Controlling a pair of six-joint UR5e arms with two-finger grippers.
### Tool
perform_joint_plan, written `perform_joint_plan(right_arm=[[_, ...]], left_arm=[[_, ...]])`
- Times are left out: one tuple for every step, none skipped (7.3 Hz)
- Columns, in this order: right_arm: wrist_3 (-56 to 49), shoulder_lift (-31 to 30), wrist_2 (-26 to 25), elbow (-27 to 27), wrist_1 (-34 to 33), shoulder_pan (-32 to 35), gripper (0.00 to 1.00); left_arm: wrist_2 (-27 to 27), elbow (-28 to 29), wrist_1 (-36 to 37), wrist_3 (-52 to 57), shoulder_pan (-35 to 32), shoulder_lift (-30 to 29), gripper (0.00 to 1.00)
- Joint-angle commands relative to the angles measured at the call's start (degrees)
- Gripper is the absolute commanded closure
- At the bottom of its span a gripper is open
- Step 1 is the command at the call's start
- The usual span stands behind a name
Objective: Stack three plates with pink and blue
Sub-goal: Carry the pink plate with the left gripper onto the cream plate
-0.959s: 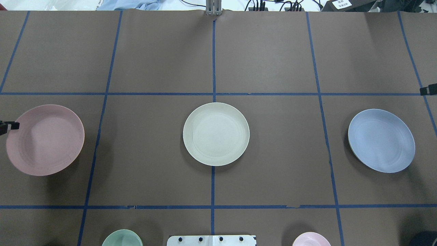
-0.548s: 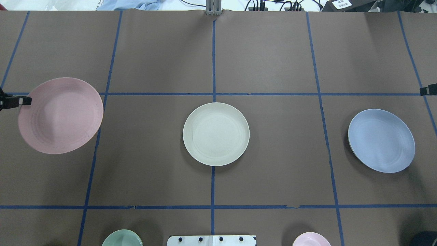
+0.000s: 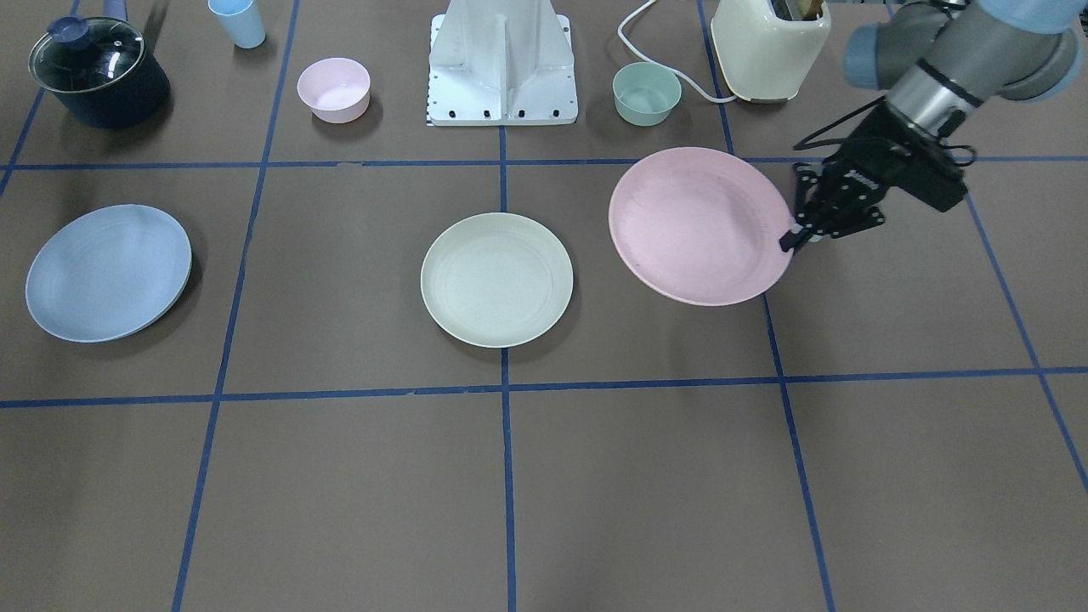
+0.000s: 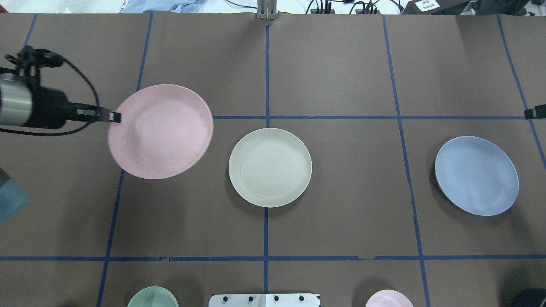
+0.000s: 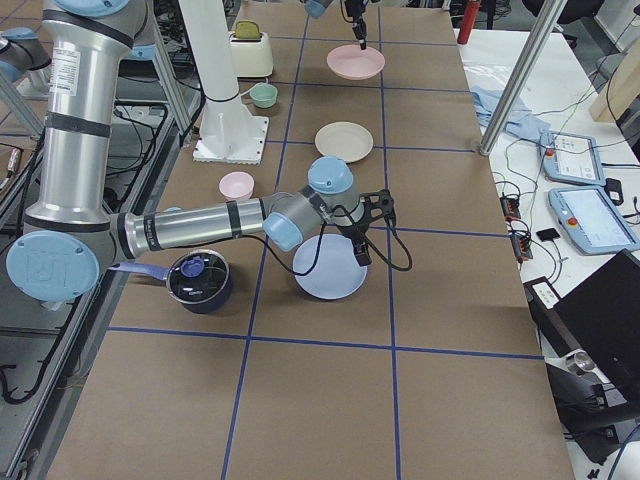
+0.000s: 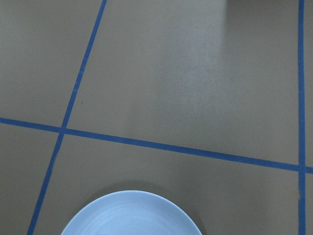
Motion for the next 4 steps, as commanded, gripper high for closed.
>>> perform_joint_plan(right_arm=[[0.0,0.1,-0.1,-0.1,-0.1,0.0,0.0],[0.0,0.1,-0.2,-0.2,-0.1,0.0,0.0],[0.0,0.0,-0.2,-0.2,-0.1,0.0,0.0],[0.0,0.0,-0.2,-0.2,-0.1,0.0,0.0]], left_arm=[[10.8,2.8,8.8,-9.0,12.0,-11.7,1.0],[14.1,8.1,8.6,-11.1,14.9,-15.9,1.0],[16.2,13.1,8.5,-13.4,17.1,-20.1,1.0],[17.3,15.1,8.4,-13.5,18.1,-21.3,1.0]])
